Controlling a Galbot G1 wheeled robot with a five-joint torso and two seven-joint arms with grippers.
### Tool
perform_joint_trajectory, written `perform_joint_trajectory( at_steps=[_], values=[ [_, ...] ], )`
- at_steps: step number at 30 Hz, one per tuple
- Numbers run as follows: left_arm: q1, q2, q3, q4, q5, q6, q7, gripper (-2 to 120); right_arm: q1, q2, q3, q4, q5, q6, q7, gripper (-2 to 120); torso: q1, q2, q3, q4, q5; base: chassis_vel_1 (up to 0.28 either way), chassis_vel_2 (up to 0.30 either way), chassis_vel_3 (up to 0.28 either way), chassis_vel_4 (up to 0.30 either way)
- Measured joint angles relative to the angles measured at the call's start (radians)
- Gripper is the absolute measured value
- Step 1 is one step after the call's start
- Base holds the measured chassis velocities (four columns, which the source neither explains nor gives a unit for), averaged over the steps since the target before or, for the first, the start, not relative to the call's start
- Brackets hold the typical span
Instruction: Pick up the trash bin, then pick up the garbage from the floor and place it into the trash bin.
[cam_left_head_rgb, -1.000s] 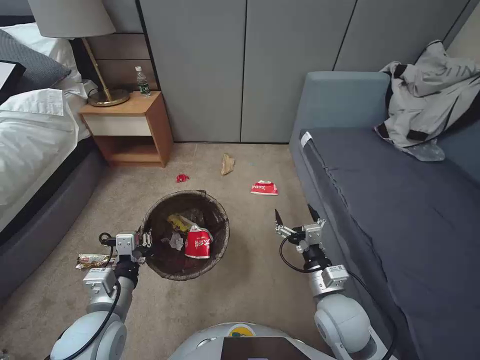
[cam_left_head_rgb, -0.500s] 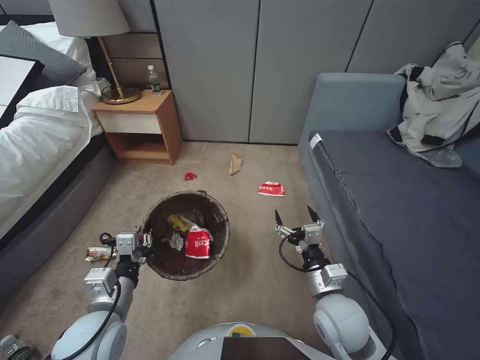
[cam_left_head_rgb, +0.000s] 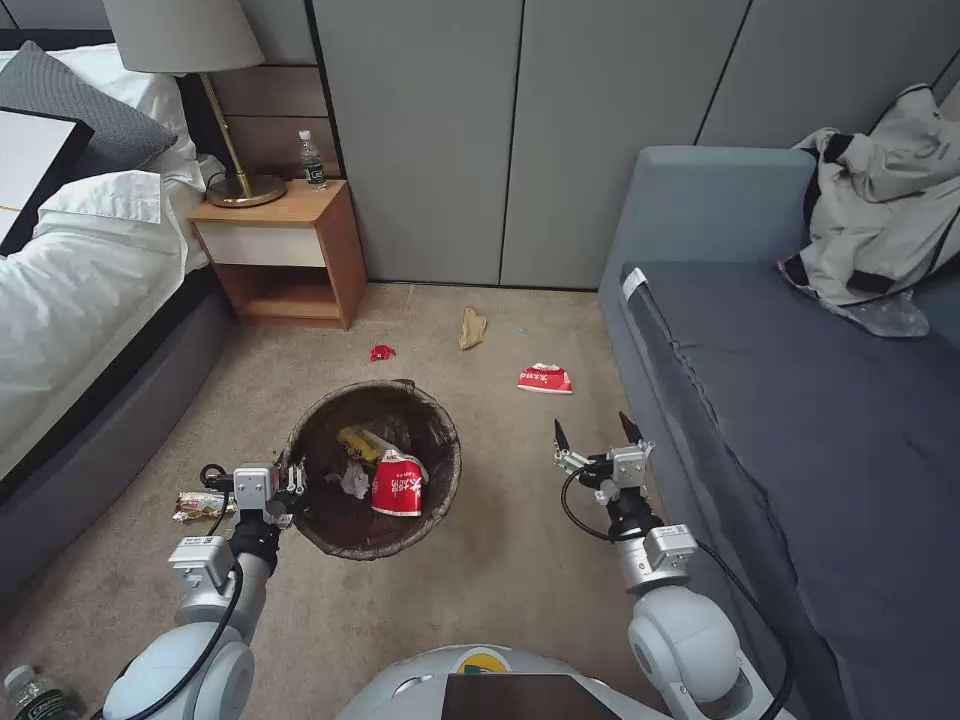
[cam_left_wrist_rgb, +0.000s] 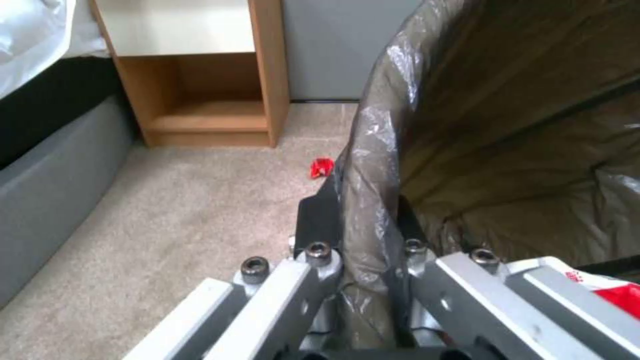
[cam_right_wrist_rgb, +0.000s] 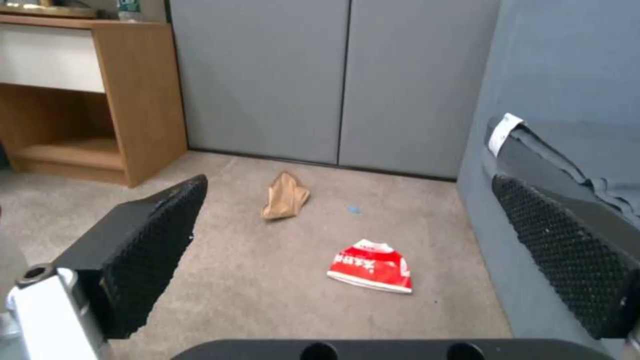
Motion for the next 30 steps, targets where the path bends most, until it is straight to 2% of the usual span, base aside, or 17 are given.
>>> perform_joint_trajectory(
  at_steps=[13, 30],
  values=[
    [0.006, -0.006, 0.001, -0.008, 0.003, -0.003, 0.0, 0, -0.006, 0.004, -0.004, -0.004, -0.002, 0.007, -0.004, 100, 0.0, 0.0, 0.0, 0.0001, 0.0, -0.02, 0.02, 0.02, -0.013],
    [0.01, -0.012, 0.003, -0.014, 0.007, -0.008, 0.001, 0, -0.009, 0.003, -0.014, -0.006, -0.003, 0.01, -0.005, 100, 0.0, 0.0, 0.0, 0.0001, -0.0001, -0.09, 0.1, 0.089, -0.098]
  ],
)
